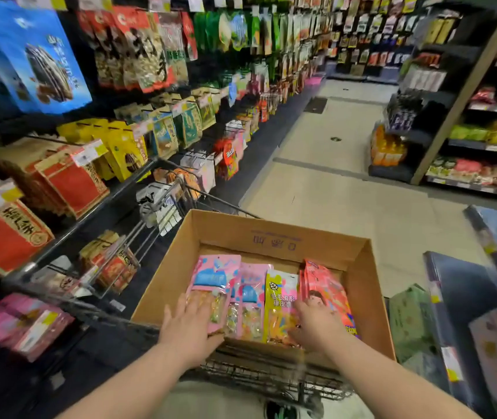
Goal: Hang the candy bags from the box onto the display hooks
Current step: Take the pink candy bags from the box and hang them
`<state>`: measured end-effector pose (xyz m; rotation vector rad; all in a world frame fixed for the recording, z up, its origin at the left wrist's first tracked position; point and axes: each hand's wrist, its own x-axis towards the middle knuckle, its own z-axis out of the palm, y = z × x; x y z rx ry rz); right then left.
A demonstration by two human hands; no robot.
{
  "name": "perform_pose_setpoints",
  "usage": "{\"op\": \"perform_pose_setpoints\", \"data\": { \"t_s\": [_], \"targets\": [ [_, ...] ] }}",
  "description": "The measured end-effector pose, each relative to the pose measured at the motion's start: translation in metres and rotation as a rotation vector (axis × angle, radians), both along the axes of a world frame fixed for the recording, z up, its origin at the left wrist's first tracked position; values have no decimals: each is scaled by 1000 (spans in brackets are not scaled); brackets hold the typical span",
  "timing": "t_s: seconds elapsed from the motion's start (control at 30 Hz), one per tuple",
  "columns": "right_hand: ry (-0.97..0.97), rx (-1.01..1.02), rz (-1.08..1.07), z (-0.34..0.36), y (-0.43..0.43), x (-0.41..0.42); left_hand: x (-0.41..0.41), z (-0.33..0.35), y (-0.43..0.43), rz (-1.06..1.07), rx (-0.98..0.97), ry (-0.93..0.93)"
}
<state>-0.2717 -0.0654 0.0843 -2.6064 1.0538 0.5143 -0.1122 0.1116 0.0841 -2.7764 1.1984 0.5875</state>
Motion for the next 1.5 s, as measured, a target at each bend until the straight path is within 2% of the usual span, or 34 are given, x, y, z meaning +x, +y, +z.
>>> {"op": "perform_pose_setpoints", "data": {
  "t_s": [0.27, 0.53, 0.77, 0.93, 1.0, 1.13, 1.3, 1.5],
  "targets": [
    [-19, 175, -44, -26, -24, 62, 63, -38, -42, 31, 35, 92],
    [52, 352, -137, -83, -42, 153, 142, -83, -72, -9, 146, 206],
    [48, 545, -345, -140, -37, 209, 183, -124, -89, -10, 174, 354],
    [-150, 741, -668, -171, -32, 232, 191, -145, -94, 71, 173, 464],
    [-225, 801, -803, -182, -33, 241, 194, -152, -97, 152, 143, 498],
    [-260, 800, -856, -197, -37, 239, 193, -169, -102, 447, 68, 604],
    [-418, 729, -1056, -192, -76, 187, 188, -235, -99, 698, 25, 632],
    [-399, 687, -1129, -197, -118, 138, 175, -202, -135, 955, -33, 678]
  ]
}}
